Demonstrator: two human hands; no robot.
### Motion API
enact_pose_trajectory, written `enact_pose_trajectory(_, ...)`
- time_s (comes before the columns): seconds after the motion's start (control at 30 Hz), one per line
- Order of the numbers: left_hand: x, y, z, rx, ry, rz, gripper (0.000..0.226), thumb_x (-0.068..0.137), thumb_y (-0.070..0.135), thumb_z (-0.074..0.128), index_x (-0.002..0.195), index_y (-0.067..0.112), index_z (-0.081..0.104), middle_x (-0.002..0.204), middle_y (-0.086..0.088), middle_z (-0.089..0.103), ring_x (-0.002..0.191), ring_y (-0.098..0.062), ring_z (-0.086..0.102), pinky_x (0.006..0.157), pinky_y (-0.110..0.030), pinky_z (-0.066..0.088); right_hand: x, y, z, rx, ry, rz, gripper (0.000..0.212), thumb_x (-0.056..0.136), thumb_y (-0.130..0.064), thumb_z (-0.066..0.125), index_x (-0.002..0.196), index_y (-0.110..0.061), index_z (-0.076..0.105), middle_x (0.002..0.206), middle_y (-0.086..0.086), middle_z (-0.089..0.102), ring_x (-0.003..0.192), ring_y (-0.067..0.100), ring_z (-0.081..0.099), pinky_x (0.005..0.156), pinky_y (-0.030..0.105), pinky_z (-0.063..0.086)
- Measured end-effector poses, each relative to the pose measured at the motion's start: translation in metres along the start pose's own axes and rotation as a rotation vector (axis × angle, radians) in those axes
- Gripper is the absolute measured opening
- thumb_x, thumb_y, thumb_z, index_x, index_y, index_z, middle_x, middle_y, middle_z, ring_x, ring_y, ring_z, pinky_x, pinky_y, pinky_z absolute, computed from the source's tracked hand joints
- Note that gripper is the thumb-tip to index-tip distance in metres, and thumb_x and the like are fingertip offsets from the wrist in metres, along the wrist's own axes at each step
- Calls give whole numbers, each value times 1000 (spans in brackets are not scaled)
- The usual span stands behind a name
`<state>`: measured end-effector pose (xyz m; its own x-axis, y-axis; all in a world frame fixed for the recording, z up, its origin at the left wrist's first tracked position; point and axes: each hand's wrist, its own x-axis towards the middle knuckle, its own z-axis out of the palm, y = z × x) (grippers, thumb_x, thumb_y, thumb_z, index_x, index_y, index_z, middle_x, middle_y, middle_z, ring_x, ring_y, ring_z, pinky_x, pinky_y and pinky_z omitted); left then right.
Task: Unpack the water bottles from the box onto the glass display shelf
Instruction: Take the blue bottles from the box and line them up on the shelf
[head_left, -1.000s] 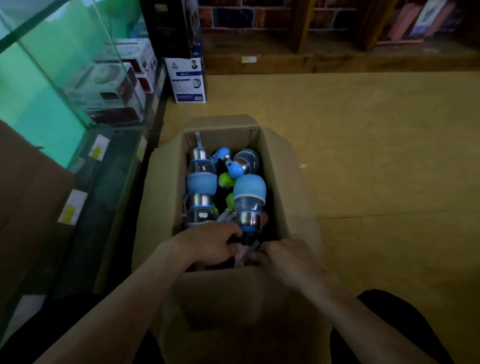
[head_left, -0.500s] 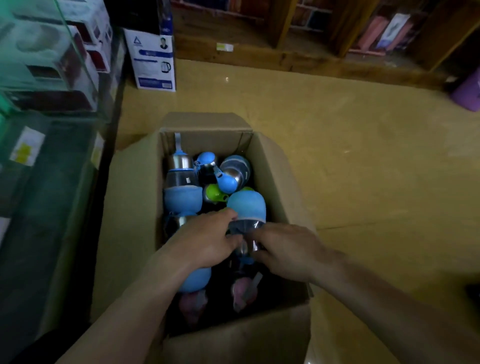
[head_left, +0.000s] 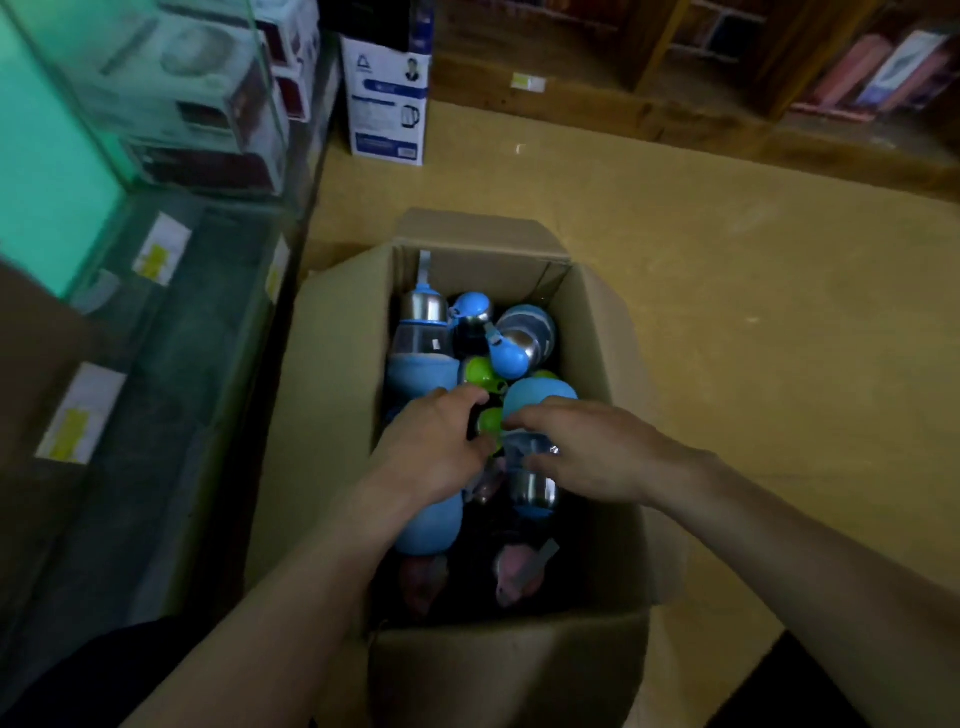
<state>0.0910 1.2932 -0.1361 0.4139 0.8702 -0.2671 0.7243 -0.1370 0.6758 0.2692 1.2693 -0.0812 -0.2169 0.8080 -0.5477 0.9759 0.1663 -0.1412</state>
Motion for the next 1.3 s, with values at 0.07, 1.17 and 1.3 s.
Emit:
enact_pose_trajectory(0.07,-4,4,6,-23,-37,2,45,88,43,63,128,24,57,120,-8,65,112,-28,63,93,-42,51,6,0,5,-25,28,-40,48,102,-39,56,148,-33,45,142,4,51,134,28,47,101,37,43)
enact_pose_trajectory(1.17,-4,45,55,-275,112,-328,85,73,47,70,149,33,34,123,2,56,110,-19,59,94,-38,52,41,63,23,96,2,-151,103,85,-16,74,159,-50,10,168,-11,-7,146,31,18,113,39,39)
enact_pose_trajectory(1.3,0,47,30,-345,225,-345,62,80,44,70,139,35,50,109,11,67,103,-13,65,92,-35,54,39,68,20,229,45,-138,107,85,-23,78,159,-50,6,166,-12,7,144,31,29,112,39,39)
